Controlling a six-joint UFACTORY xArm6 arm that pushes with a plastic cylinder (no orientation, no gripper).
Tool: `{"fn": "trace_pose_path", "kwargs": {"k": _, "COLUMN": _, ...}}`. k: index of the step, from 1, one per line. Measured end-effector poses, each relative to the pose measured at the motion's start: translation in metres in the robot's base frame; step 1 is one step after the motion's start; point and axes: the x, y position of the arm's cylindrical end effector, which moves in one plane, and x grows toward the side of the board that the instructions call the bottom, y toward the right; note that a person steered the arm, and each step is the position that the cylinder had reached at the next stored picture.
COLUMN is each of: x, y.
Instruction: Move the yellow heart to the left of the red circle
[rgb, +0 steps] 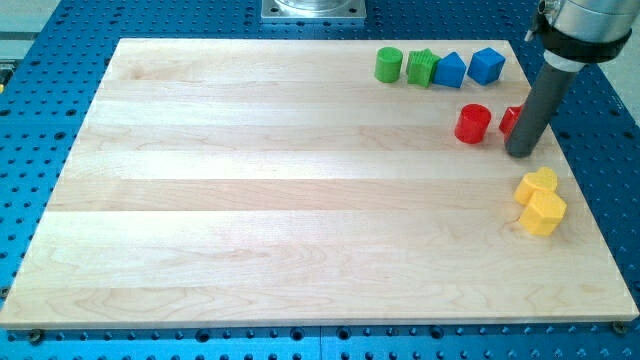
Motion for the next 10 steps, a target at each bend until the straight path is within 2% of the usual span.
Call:
{"fn": "trace_pose_path", "kwargs": {"k": 1, "x": 0.033, "y": 0.042}}
{"fn": "trace_pose_path", "kwargs": {"k": 2, "x": 0.096, "y": 0.075}}
{"fn": "trace_pose_path", "kwargs": {"k": 3, "x": 0.097, "y": -0.017}}
{"fn": "trace_pose_path", "kwargs": {"k": 4, "x": 0.079, "y": -0.098}}
{"fn": "trace_pose_path", "kwargs": {"k": 5, "x": 0.119, "y": -0.079}}
{"fn": "trace_pose_path", "kwargs": {"k": 6, "x": 0.086, "y": -0.056}}
{"fn": "trace_pose_path", "kwargs": {"k": 8, "x": 0.076, "y": -0.042}}
{"fn": "trace_pose_path", "kwargs": {"k": 9, "x": 0.074, "y": -0.003}}
{"fn": "trace_pose_path", "kwargs": {"k": 10, "x": 0.05, "y": -0.044}}
